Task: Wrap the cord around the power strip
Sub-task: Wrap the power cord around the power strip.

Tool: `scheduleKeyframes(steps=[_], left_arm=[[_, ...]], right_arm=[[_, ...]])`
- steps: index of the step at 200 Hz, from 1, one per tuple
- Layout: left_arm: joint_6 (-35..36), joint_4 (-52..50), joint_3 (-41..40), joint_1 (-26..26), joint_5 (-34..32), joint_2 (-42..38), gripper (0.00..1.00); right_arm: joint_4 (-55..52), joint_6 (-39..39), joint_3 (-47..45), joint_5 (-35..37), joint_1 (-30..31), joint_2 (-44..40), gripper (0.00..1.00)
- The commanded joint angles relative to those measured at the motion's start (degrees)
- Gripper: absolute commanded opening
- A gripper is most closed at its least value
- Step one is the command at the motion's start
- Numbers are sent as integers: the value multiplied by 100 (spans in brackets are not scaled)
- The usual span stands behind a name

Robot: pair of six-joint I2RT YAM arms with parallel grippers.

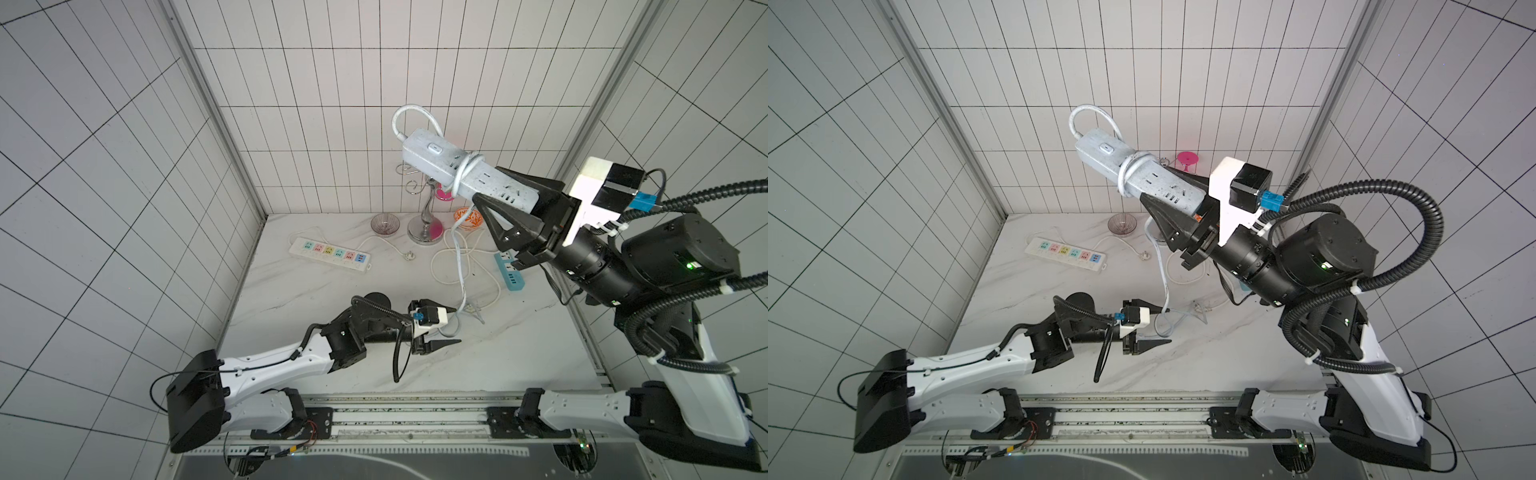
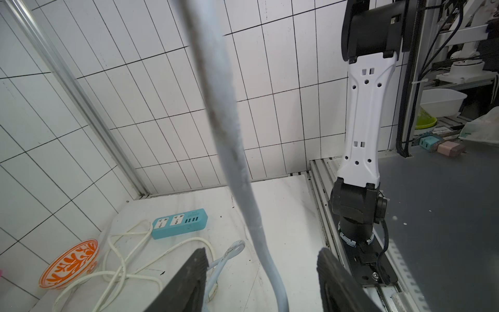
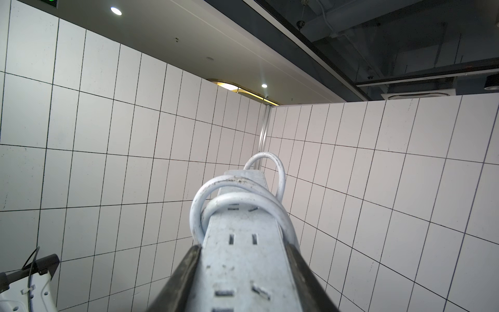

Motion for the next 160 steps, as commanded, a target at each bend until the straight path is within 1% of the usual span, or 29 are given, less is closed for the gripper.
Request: scheduleKeyframes(steps=[1, 18, 48, 60, 93, 120, 127, 136, 141, 149, 160], left_arm=[[-29, 301, 189, -94, 99, 94, 60], [-48, 309, 152, -97, 105, 100, 54], [-320, 668, 3, -104, 185, 177, 52], [-392, 791, -12, -105, 225, 248, 50], [-478, 804, 29, -103, 347, 366, 29], [-555, 913, -6, -105, 522, 392, 27], [-558, 923, 6, -105, 561, 403, 21], [-515, 837, 47, -105, 586, 396, 9], [-464, 752, 59, -102, 579, 386, 4], [-422, 643, 58, -104, 573, 319, 0], [-326, 473, 10, -105, 542, 159, 0]], right_arm=[[382, 1, 472, -60, 31, -102, 0], [383, -20, 461, -41, 35, -130, 0], [395, -47, 426, -59, 30, -174, 0], [401, -55, 417, -54, 34, -189, 0], [397, -99, 418, -37, 30, -216, 0], [403, -117, 379, -37, 34, -234, 0], [411, -126, 365, -30, 30, -244, 0], [407, -151, 345, 8, 30, -260, 0], [411, -175, 336, 43, 31, -267, 0], [411, -219, 314, 96, 30, -282, 0], [405, -289, 278, 183, 30, -317, 0]])
